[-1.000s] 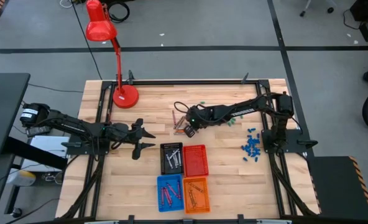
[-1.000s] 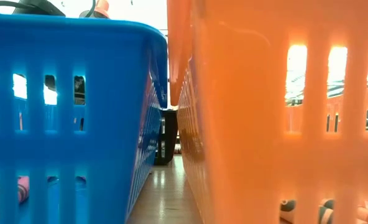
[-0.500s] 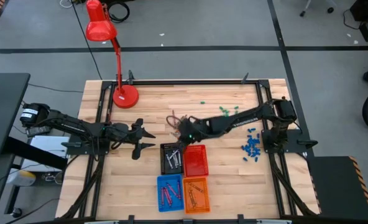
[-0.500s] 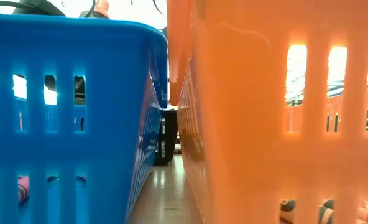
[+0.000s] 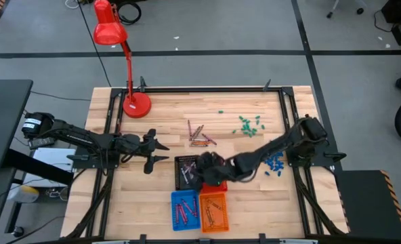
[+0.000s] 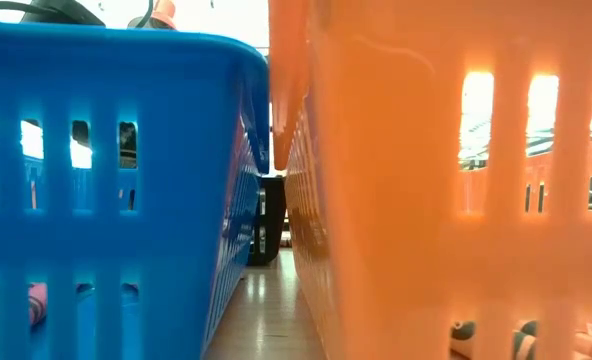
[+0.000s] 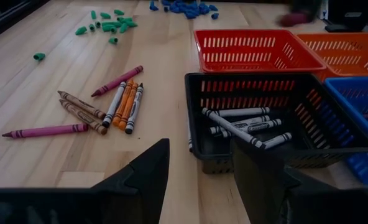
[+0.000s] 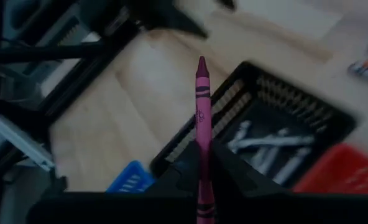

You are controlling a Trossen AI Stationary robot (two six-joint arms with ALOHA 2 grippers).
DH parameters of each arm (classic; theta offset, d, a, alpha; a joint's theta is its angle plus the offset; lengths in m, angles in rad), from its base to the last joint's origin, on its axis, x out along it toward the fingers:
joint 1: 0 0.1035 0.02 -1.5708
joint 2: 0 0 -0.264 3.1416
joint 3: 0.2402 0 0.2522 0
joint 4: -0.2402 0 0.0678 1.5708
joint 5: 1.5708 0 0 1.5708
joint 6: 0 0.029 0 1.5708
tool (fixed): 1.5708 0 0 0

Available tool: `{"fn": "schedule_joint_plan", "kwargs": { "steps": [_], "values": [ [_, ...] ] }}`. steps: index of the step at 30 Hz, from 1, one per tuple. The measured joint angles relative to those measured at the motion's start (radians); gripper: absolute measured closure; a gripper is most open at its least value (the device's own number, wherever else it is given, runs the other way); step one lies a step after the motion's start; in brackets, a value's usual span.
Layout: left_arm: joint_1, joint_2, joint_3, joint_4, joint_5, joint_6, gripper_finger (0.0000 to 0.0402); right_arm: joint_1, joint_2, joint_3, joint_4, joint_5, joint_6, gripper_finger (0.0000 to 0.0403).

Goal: Sort crayons
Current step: Put the red crayon into the blue basket

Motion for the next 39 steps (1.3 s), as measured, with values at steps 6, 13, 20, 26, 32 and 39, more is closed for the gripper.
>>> {"fn": "schedule_joint_plan", "kwargs": {
  "steps": [6,13,20,26,32,39],
  "values": [
    [0.000,0.000,0.000,-0.053,-0.083,0.006,0.0219,0.079,0.119,0.056,0.112,0.000,0.062,0.0370],
    [0.000,0.000,0.000,-0.062,-0.088,0.002,0.0219,0.132,0.254,0.349,-0.181,0.000,0.077,0.0370],
    [0.000,0.000,0.000,-0.064,-0.115,0.005,0.0219,0.134,0.361,0.545,-0.334,-0.162,0.135,0.0370],
    [0.000,0.000,0.000,-0.056,-0.138,0.006,0.0219,0.135,0.389,0.569,-0.375,-0.258,0.176,0.0369],
    [0.000,0.000,0.000,-0.056,-0.138,0.006,0.0219,0.140,0.389,0.569,-0.389,-0.256,0.161,0.0334],
    [0.000,0.000,0.000,-0.055,-0.139,0.005,0.0219,0.125,0.362,0.569,-0.407,-0.333,0.149,0.0290]
  ]
}}
